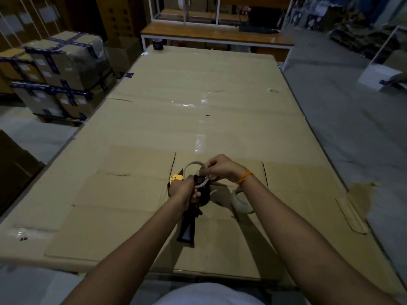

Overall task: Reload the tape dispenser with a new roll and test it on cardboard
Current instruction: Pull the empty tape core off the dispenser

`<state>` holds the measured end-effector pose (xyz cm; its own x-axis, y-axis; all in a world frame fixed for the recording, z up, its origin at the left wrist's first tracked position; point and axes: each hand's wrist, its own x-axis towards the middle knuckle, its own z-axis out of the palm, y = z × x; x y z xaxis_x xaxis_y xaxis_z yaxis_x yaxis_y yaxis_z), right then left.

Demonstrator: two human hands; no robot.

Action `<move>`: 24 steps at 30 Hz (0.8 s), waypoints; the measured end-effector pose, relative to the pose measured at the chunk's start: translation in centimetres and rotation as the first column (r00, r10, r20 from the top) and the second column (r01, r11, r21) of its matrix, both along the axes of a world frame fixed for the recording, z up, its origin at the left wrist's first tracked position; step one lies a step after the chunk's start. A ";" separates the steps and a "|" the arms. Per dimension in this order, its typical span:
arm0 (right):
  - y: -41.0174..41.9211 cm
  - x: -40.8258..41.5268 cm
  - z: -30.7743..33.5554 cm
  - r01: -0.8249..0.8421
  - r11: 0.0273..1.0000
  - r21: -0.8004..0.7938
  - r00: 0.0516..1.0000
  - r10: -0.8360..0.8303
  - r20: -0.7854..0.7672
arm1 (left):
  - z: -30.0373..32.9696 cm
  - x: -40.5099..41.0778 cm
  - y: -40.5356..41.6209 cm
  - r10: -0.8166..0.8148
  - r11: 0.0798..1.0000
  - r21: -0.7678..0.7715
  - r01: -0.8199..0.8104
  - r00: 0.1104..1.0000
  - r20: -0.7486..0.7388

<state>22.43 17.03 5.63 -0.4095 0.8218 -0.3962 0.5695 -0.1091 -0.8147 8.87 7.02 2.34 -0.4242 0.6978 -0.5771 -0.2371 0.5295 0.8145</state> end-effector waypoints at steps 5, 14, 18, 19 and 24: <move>-0.5 3.2 0.4 -0.046 0.980 -0.195 0.957 -0.013 -0.291 | 2.0 -0.4 -0.6 -0.177 0.981 0.077 0.178 0.984 -0.024; 1.2 10.2 -2.1 0.561 0.802 -0.206 0.784 -0.594 -0.178 | 2.9 -2.0 -4.7 -0.205 0.959 0.178 0.219 0.974 -0.096; 1.9 14.0 -3.4 0.757 0.648 -0.084 0.647 -0.762 -0.037 | 0.9 -2.6 -7.5 -0.235 0.956 0.124 0.264 0.949 -0.210; 2.1 14.9 -4.0 0.773 0.629 -0.081 0.631 -0.775 0.002 | 0.1 -2.7 -8.0 -0.241 0.956 0.109 0.272 0.941 -0.237; 1.7 16.3 -5.1 0.781 0.614 -0.116 0.619 -0.785 0.013 | -3.2 -2.8 -10.2 -0.255 0.959 0.016 0.282 0.889 -0.380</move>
